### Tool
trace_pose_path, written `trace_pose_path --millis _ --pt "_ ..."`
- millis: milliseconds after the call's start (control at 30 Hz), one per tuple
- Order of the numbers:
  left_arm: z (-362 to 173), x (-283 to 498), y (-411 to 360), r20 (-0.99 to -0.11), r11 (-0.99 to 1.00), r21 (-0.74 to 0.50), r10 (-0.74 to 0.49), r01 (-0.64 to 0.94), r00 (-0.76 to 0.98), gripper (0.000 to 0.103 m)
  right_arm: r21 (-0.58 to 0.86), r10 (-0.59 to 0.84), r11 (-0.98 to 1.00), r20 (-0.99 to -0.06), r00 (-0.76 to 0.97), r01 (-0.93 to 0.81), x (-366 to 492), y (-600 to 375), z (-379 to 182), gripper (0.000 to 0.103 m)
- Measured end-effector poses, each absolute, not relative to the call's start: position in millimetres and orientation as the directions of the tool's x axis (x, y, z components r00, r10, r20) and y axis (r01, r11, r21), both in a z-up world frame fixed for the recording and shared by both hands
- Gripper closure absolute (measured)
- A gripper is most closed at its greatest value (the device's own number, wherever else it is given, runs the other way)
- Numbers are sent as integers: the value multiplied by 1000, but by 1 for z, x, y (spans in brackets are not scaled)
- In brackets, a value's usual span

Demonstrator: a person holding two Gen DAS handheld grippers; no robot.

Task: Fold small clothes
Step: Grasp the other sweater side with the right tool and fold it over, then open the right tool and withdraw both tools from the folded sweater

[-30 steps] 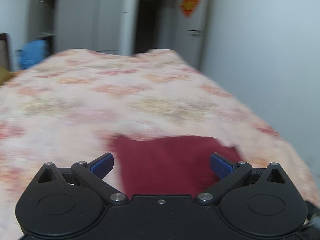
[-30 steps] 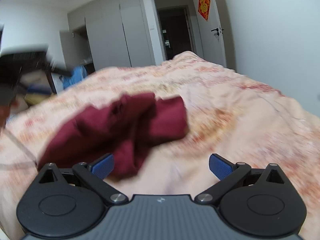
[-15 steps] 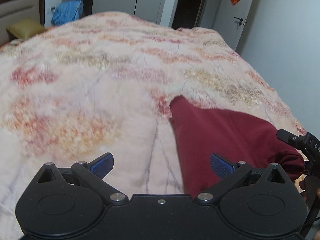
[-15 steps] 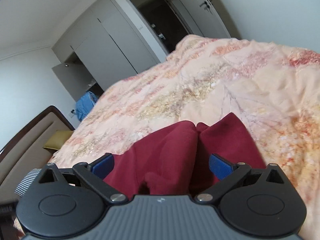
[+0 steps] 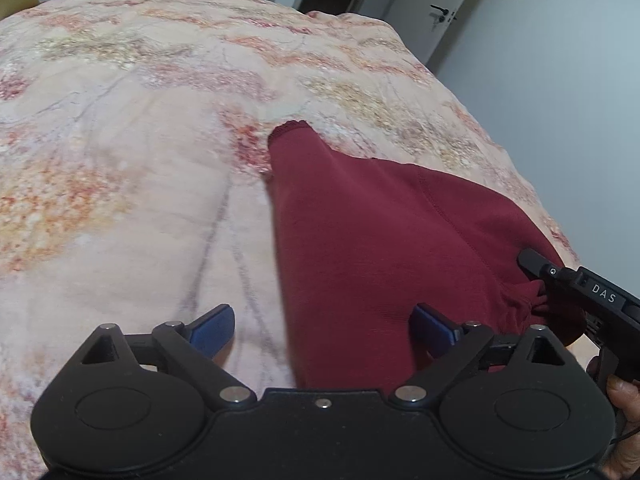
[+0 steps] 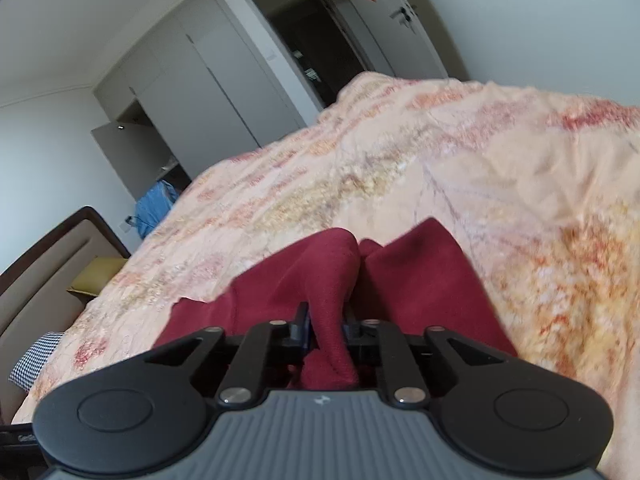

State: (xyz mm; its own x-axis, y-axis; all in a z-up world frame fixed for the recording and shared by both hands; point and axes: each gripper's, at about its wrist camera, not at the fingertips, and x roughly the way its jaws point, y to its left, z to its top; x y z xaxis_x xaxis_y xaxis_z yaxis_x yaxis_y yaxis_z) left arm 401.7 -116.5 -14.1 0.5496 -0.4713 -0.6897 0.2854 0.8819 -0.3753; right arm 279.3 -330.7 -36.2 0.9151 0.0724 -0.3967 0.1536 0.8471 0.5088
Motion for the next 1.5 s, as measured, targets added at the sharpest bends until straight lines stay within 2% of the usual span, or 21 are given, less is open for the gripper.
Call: trace_pose_path --millis 167,300,467,533,567,633,700,767,900,1067,1233,1500 --pt "0 397 -132 -665 870 -351 -491 346 562 7 500 29 855 -310 950 137 248 -344 -20 91" --pt "-14 394 -148 -704 886 -292 -454 359 546 6 493 9 850 -366 930 186 247 -361 -33 91" --pt "-29 387 -147 -691 877 -346 -479 334 541 6 493 2 842 -413 911 221 251 -366 -55 90" --pt "-28 387 -147 -688 879 -342 -476 333 547 6 467 -12 856 -412 911 222 249 -362 -51 86" --pt "-26 387 -146 -689 880 -342 -474 330 548 6 447 -24 866 -411 911 224 248 -360 -48 76" --pt "-21 387 -144 -689 885 -339 -465 320 555 6 399 -49 889 -404 914 224 242 -355 -42 66" --pt "-14 386 -141 -681 892 -329 -451 310 576 6 352 -62 912 -394 917 213 232 -348 -38 41" --pt "-6 383 -137 -661 897 -321 -442 304 606 5 295 -77 934 -382 921 201 221 -339 -33 36" --pt "4 378 -128 -630 910 -299 -415 289 656 2 215 -59 966 -364 929 146 199 -319 -26 16" --pt "0 374 -126 -648 920 -269 -391 285 653 2 90 -17 995 -356 934 52 181 -284 -24 9" --pt "-13 368 -123 -667 912 -293 -409 286 622 1 -100 -118 991 -410 905 84 177 -265 -40 10" --pt "-17 365 -120 -672 907 -307 -421 289 609 1 -48 -125 992 -447 886 116 164 -282 -57 7"
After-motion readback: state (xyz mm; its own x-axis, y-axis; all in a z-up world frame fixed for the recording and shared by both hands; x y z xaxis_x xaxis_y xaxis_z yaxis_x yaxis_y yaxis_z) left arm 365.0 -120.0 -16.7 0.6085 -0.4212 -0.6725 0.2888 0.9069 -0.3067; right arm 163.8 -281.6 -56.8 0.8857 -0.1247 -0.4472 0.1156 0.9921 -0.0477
